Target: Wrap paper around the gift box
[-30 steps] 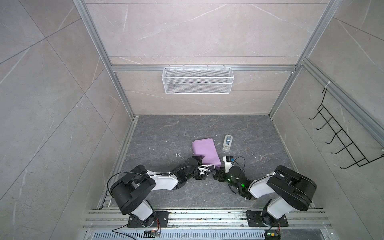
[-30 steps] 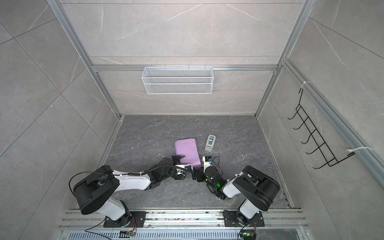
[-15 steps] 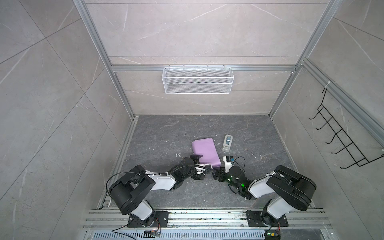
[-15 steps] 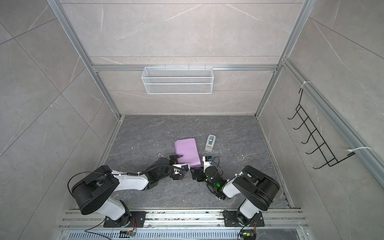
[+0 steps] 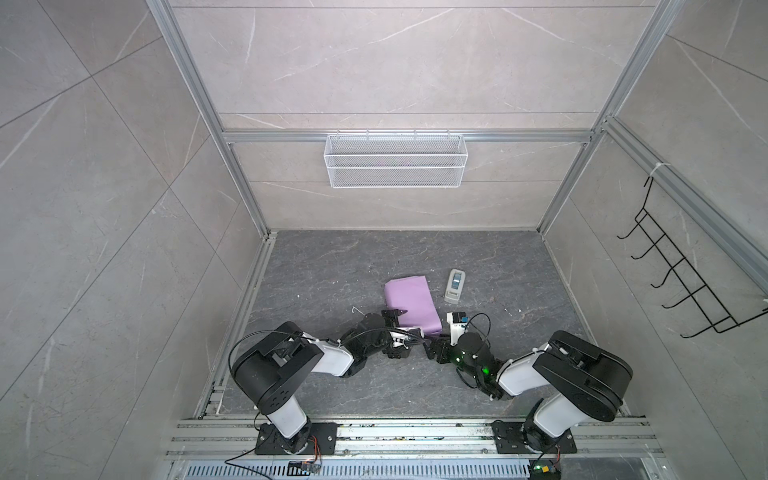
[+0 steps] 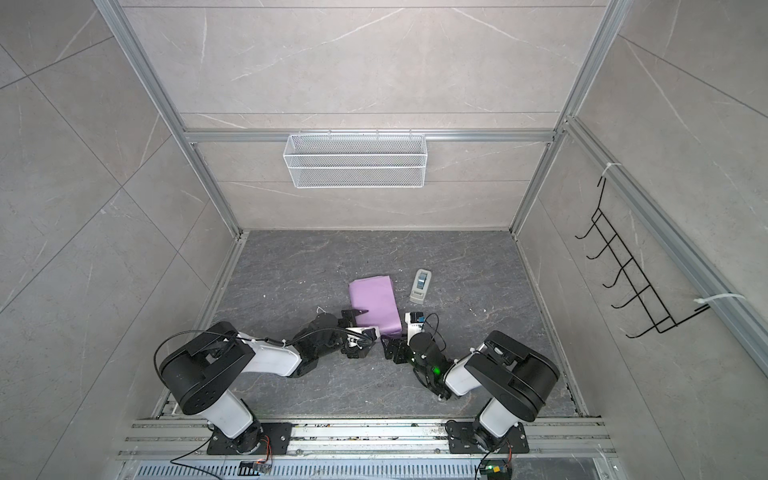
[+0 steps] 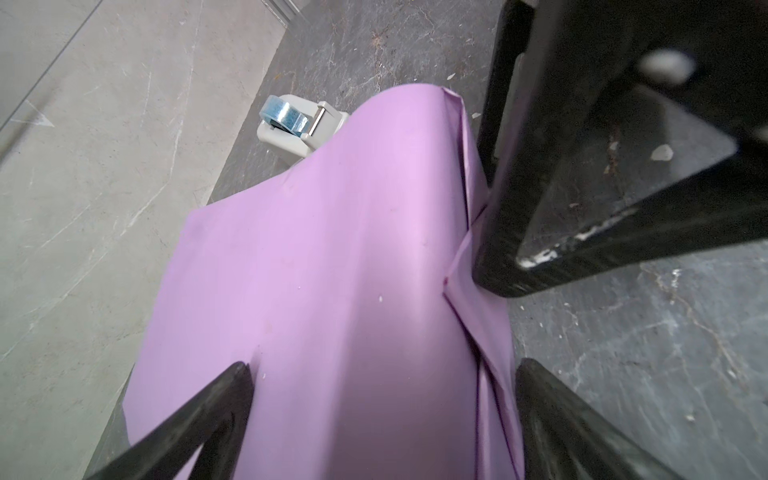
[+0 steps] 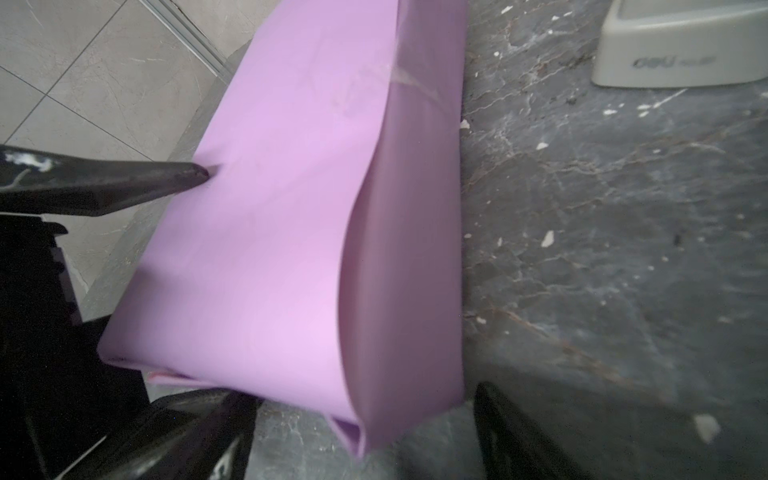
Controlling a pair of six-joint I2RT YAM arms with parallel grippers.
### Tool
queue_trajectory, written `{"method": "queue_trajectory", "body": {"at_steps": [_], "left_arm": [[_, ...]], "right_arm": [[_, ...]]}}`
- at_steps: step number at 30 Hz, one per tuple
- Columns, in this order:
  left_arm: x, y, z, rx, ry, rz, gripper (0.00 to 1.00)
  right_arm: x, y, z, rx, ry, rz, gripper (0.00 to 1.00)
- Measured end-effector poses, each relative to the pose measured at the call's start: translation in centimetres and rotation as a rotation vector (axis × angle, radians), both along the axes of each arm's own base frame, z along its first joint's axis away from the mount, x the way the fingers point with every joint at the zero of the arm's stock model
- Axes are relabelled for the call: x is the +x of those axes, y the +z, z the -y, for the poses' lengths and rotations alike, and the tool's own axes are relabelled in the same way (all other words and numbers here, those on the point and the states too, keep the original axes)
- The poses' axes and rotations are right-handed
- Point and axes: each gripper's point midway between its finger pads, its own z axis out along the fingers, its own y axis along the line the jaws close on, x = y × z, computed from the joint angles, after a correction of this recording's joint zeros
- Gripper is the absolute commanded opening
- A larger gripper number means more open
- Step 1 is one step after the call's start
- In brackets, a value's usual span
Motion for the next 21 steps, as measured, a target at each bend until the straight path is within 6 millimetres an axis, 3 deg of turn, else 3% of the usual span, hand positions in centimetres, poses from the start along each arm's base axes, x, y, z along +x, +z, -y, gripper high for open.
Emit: {"method": "queue_trajectory", "body": {"at_steps": [21], "left_arm": [[0.47, 0.13, -0.10, -0.022, -0.008, 0.026, 0.88]], "right_arm": [[-0.41, 0.14, 0.68, -0.037, -0.009, -0.026, 0.85]]}}
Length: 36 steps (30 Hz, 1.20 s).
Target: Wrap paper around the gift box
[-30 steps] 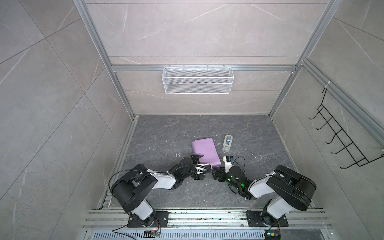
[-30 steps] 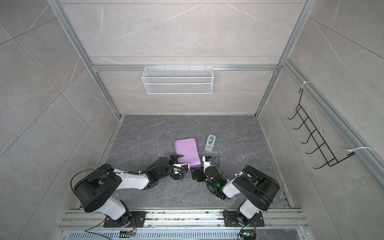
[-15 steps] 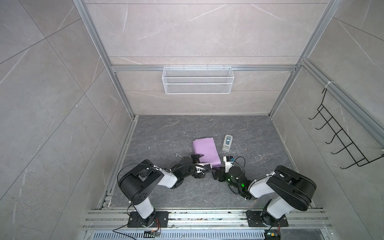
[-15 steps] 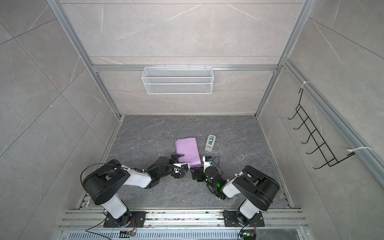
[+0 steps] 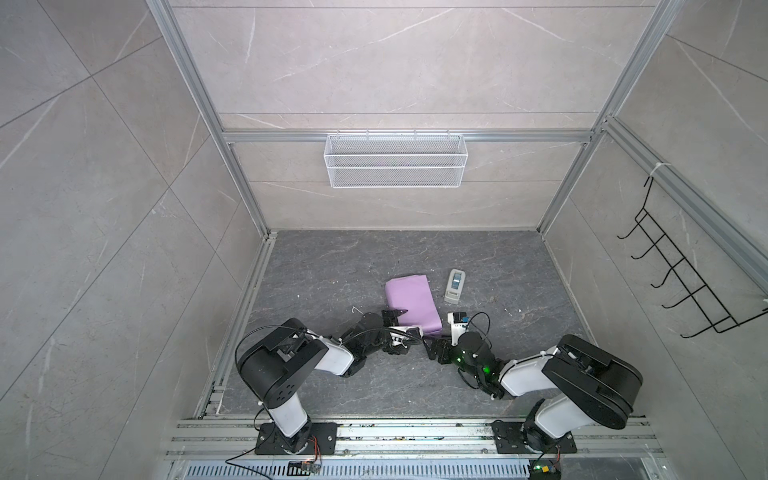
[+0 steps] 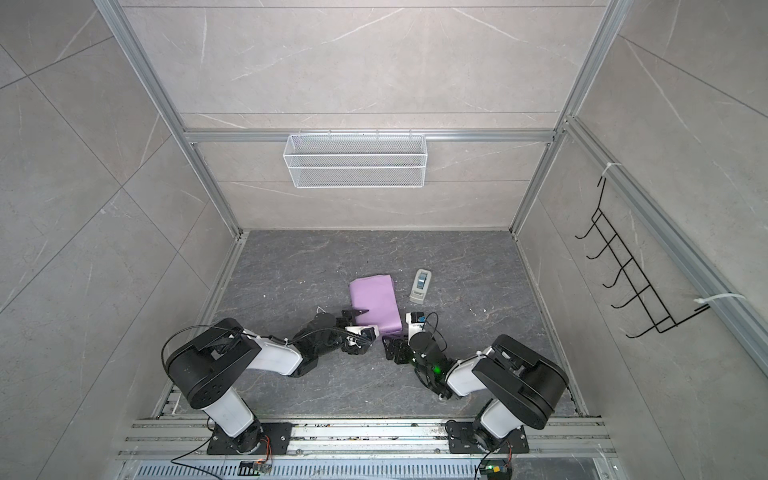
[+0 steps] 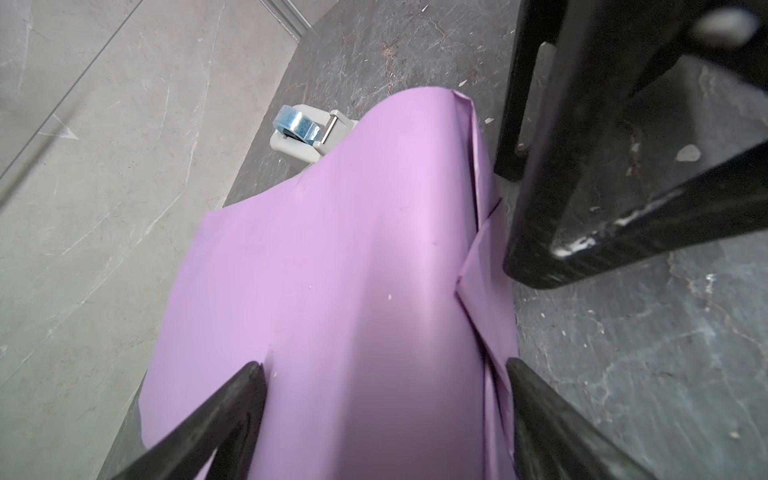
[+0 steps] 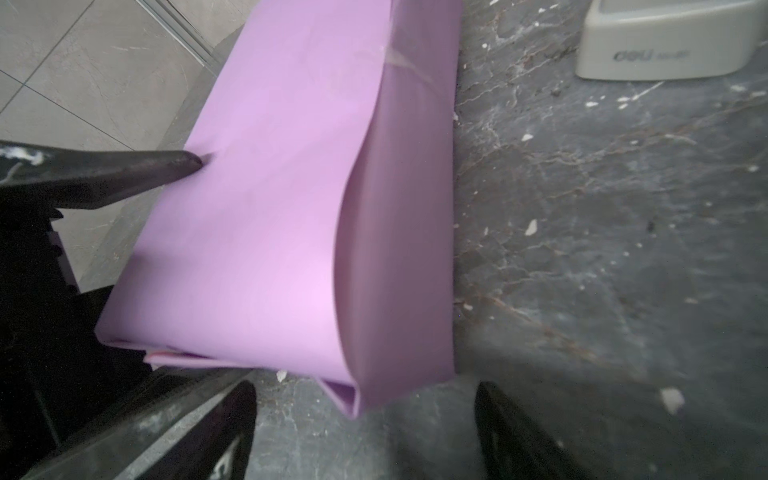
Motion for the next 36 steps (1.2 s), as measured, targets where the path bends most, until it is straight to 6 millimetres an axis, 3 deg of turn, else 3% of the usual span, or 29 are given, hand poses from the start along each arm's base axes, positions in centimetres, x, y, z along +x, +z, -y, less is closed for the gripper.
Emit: {"method": "queue_trajectory", "body": {"at_steps": [9, 14, 16, 24, 36], "left_arm": [[0.1, 0.0, 0.0, -0.003, 0.001, 0.002, 0.87], [0.1, 0.0, 0.0, -0.004, 0.001, 0.003, 0.87], [0.1, 0.0, 0.0, -0.005, 0.000, 0.002, 0.87], [0.1, 0.0, 0.0, -0.005, 0.000, 0.003, 0.87], [0.1, 0.0, 0.0, -0.006, -0.002, 0.002, 0.87]], "right_arm": [[-0.8, -0.3, 0.9, -0.076, 0.014, -0.023, 0.89], [-0.1, -0.2, 0.3, -0.077, 0.015, -0.025, 0.92], [0.2, -0.2, -0.1, -0.072, 0.015, -0.029, 0.99], [0.8, 0.3, -1.2, -0.011, 0.010, -0.037, 0.99], [0.8, 0.9, -1.4, 0.059, -0.024, -0.075, 1.00]]}}
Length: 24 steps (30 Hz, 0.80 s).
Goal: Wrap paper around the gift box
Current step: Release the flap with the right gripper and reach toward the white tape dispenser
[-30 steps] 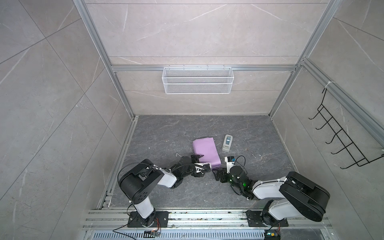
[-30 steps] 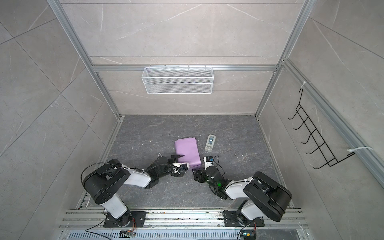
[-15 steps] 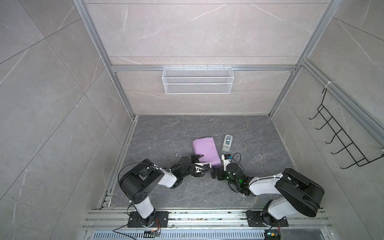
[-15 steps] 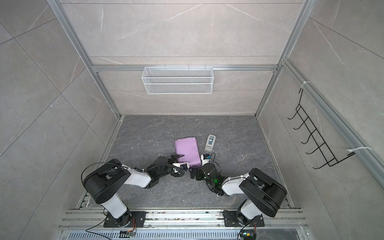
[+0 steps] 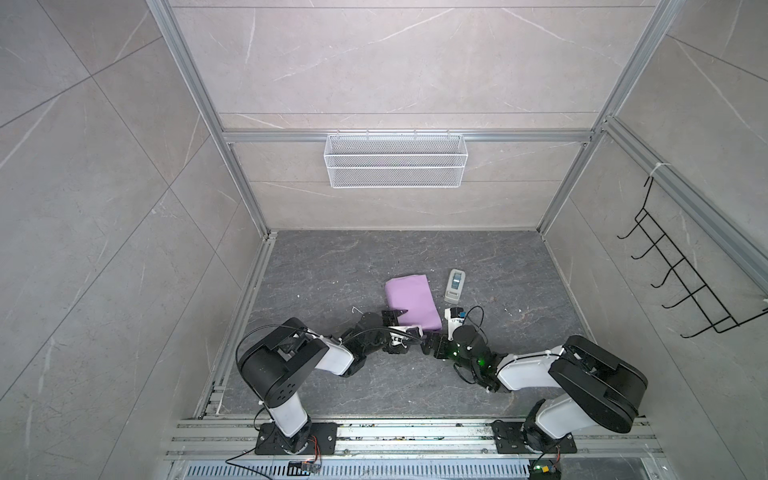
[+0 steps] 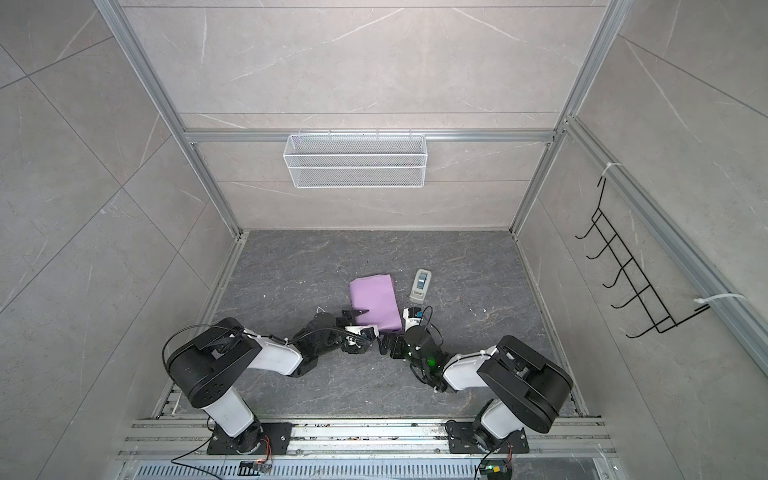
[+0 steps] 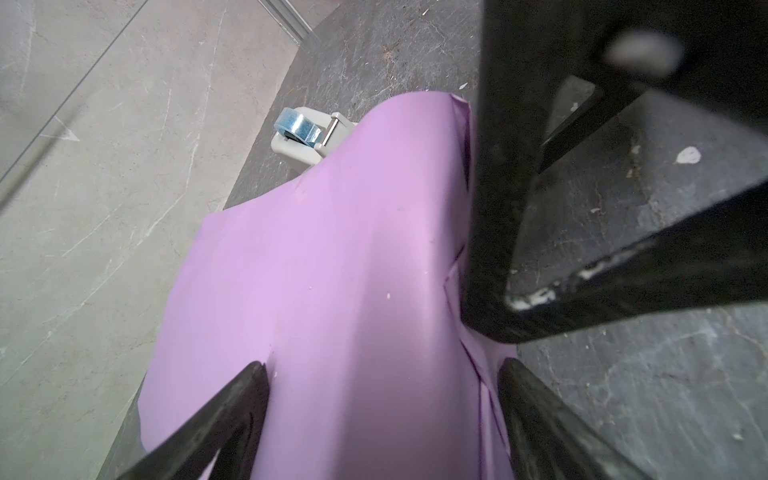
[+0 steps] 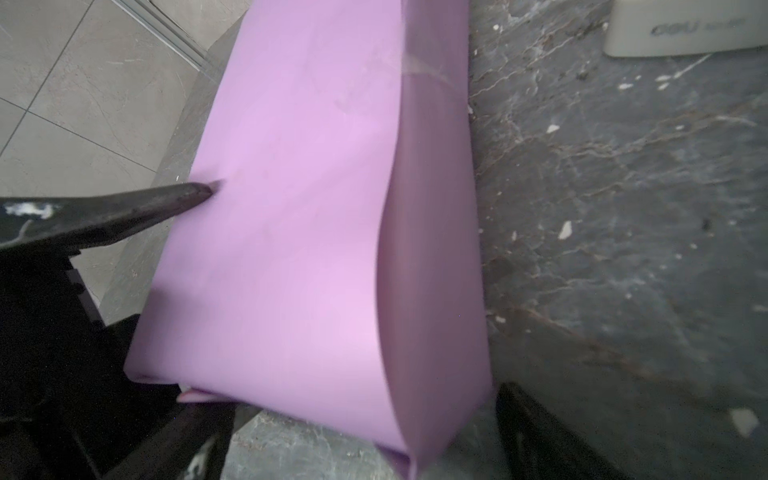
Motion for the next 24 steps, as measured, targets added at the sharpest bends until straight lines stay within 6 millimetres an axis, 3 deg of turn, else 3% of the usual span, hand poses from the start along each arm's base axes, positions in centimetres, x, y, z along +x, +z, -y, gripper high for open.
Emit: {"method": "queue_trajectory", "body": {"at_steps": [7, 12, 21, 24], "left_arm": [[0.0, 0.0, 0.0, 0.000, 0.001, 0.000, 0.86], [0.0, 0.0, 0.0, 0.000, 0.001, -0.001, 0.85], [0.0, 0.0, 0.0, -0.001, 0.001, -0.001, 0.85], [0.0, 0.0, 0.0, -0.001, 0.001, -0.001, 0.85]], "right_arm": [[-0.7, 2.6, 0.7, 0.030, -0.004, 0.025, 0.99], [-0.8, 4.6, 2.8, 0.011, -0.027, 0.032, 0.98], [3.9, 8.7, 8.0, -0.033, -0.102, -0.046, 0.95], [5.5, 9.1, 9.3, -0.007, -0.110, -0.091, 0.93]]}}
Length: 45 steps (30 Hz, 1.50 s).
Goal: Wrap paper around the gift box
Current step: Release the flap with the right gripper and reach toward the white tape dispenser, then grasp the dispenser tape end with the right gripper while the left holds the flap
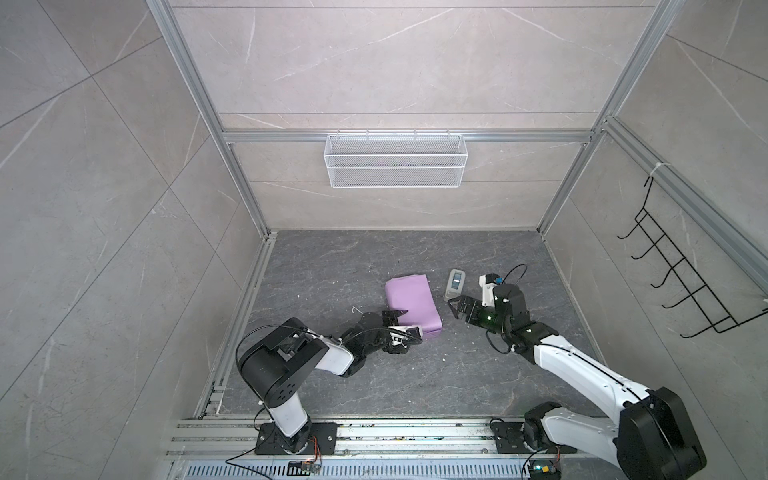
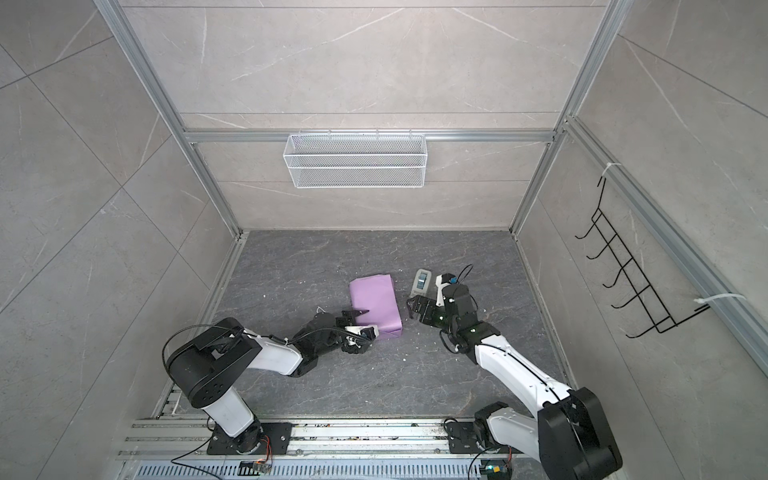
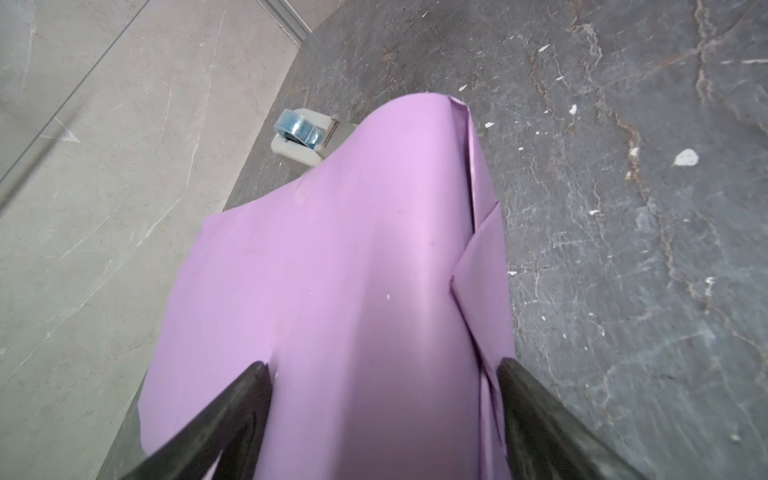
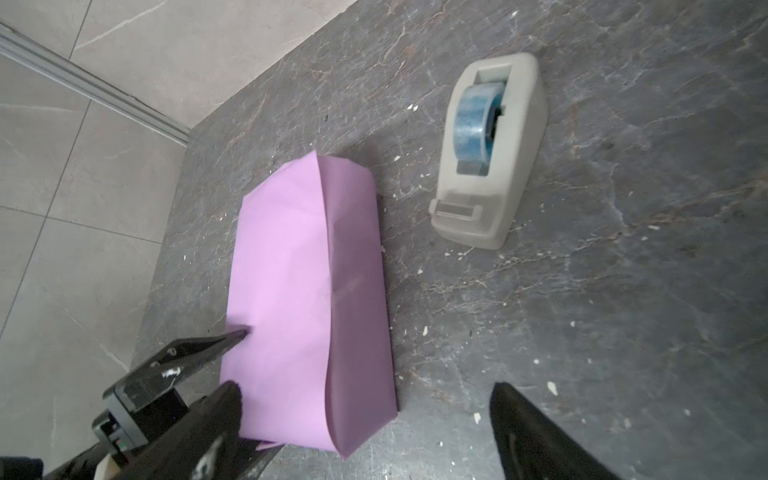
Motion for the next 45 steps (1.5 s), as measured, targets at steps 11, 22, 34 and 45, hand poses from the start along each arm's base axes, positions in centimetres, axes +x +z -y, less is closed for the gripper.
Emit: {"method": "queue_trajectory", "body": {"at_steps": [11, 22, 34, 45], "left_arm": [[0.0, 0.0, 0.0, 0.000, 0.000, 0.000, 0.85], [0.0, 0.0, 0.0, 0.000, 0.000, 0.000, 0.85], [0.0, 0.0, 0.0, 0.000, 0.000, 0.000, 0.85], [0.0, 0.0, 0.0, 0.000, 0.001, -0.001, 0.85]], "right_arm": [[4.7, -3.1, 2.3, 0.089, 0.017, -0.192, 0.60], [9.0, -5.4, 1.5, 0.140, 0.035, -0.253, 0.45], [10.3, -8.0, 1.4, 0.198, 0.020, -0.304, 0.39], [11.2, -7.9, 1.1, 0.293, 0.027, -0.305, 0.32]]}}
